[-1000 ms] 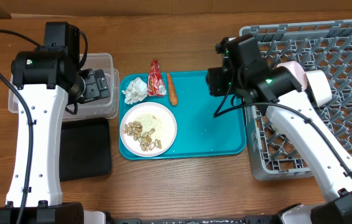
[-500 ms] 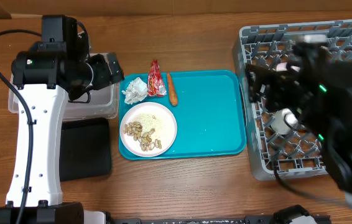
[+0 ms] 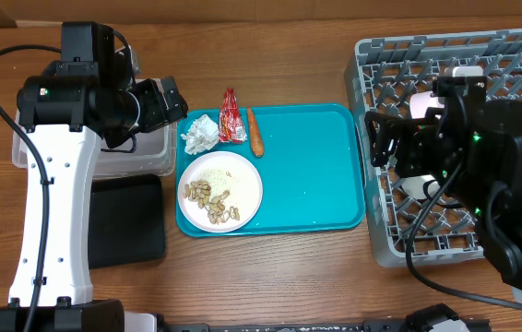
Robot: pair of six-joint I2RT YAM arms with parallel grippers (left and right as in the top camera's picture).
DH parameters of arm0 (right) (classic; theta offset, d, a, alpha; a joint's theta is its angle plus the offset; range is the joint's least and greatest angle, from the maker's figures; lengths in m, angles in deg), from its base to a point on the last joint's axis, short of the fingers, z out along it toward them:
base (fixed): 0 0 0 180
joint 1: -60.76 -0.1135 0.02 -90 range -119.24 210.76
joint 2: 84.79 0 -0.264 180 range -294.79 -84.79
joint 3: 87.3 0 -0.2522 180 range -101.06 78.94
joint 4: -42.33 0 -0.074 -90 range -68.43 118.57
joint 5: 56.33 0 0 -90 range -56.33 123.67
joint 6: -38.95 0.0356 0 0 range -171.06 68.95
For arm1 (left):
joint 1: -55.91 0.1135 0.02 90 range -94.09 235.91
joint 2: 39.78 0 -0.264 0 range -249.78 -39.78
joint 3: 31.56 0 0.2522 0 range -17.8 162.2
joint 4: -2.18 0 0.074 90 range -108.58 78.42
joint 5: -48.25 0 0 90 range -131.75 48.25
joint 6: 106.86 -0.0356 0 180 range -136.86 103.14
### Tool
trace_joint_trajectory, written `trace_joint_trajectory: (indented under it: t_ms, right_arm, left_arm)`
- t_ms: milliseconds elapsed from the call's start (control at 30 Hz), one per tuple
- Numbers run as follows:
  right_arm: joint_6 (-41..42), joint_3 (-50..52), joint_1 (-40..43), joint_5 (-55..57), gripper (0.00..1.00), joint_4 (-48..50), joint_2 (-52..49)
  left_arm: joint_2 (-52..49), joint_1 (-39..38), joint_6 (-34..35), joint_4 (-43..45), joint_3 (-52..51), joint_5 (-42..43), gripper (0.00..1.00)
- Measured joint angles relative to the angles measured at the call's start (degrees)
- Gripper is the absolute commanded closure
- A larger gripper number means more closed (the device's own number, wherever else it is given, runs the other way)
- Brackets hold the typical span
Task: Sort waste into correct bins and load items into the dishwasher
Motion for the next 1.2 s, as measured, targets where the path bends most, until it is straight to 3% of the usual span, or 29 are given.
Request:
trace_joint_trajectory:
  t_ms: [133, 267, 400, 567, 867, 1200]
  right_arm:
    - [-0.02, 0.02, 0.02, 0.48, 0.00, -9.64, -0.48]
    - [-0.17, 0.61, 0.02, 2.71, 0.00, -9.86, 0.76]
    - [-2.99, 7.67, 1.29, 5.16, 0.00, 5.05, 8.39]
    - [-4.90, 23.85, 5.29, 6.58, 0.00, 22.71, 23.96]
    - [-5.64, 55.19, 7.41, 6.49, 0.00, 31.95, 42.40]
    - [-5.79, 80.87, 7.48, 2.49, 0.00, 55.98, 56.78]
  left_arm:
    - [0.00, 0.00, 0.00, 0.00, 0.00, 0.09, 0.00]
    - [0.00, 0.00, 0.00, 0.02, 0.00, 0.20, 0.00]
    - [0.00, 0.00, 0.00, 0.17, 0.00, 0.37, 0.00]
    - [0.00, 0.00, 0.31, 0.15, 0.00, 0.55, 0.00]
    - [0.00, 0.00, 0.63, 0.17, 0.00, 0.63, 0.00]
    - [0.00, 0.00, 0.63, 0.17, 0.00, 0.79, 0.00]
